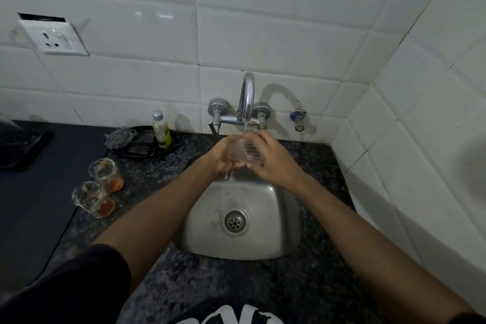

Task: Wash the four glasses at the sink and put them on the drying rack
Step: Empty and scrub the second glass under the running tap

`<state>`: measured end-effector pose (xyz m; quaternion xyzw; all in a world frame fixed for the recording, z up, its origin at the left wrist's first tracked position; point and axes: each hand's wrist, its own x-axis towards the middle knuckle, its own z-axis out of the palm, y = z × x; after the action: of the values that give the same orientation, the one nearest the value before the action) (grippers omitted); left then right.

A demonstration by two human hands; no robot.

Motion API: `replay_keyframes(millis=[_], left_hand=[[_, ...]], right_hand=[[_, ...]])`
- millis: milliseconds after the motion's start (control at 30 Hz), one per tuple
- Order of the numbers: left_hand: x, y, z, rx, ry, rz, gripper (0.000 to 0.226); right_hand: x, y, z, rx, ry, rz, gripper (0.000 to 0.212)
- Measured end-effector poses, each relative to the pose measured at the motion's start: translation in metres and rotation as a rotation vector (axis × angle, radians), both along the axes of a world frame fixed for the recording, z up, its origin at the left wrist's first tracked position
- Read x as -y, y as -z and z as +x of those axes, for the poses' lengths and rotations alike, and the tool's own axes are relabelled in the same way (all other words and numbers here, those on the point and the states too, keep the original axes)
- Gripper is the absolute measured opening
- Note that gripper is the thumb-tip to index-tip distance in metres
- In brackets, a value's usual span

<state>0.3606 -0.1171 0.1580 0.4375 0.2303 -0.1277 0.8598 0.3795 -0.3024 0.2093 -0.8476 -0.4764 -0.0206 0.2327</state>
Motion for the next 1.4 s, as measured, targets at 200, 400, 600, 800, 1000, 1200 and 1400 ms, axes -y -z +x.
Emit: replay_keyframes(millis=[200, 400, 600, 800, 1000, 1200, 1400], left_hand=[[0.015, -0.004, 0.002, 0.079, -0.186, -0.294, 0.048], [0.017, 0.003, 0.011, 0.028, -0.189, -0.222, 0.035], [0.007, 0.014, 0.004, -0.105, -0.083, -0.239, 0.043], [0.008, 0.015, 0.013, -0.114, -0.286, -0.206, 0.042], [0.005, 0.032, 0.018, -0.091, -0.229, -0.212, 0.04], [0.004, 0.013, 0.018, -0.137, -0.18, -0.094, 0.044], [0.006, 0.019, 0.013, -0.089, -0.209, -0.153, 0.043]], right_hand=[[0.001, -0.007, 0.013, 0.49, -0.231, -0.001, 0.032], [-0.022, -0.037, 0.022, 0.143, -0.166, -0.464, 0.02], [-0.045, -0.06, 0.044, 0.08, -0.277, -0.769, 0.014], [-0.057, -0.044, 0.042, 0.146, -0.275, -0.727, 0.022], [-0.06, -0.017, 0.044, 0.101, -0.214, -0.756, 0.032], [-0.046, -0.017, 0.052, 0.469, -0.388, -0.783, 0.017], [-0.056, -0.001, 0.045, 0.01, -0.111, -0.729, 0.036]])
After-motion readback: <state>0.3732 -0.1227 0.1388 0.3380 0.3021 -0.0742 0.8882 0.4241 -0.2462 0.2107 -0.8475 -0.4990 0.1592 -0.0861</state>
